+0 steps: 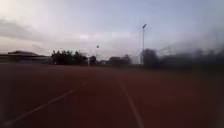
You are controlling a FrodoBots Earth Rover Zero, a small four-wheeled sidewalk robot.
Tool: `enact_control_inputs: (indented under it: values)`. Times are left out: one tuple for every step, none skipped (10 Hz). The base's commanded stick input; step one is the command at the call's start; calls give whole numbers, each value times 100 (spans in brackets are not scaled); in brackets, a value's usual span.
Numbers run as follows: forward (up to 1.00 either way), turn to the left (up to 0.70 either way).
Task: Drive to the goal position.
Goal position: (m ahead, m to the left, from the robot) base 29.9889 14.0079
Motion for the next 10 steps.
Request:
enact_control_inputs:
  values:
    - [70,0]
    - [70,0]
    - [70,0]
    - [70,0]
    - [70,0]
    - [70,0]
    - [70,0]
    - [70,0]
    - [70,0]
    - [70,0]
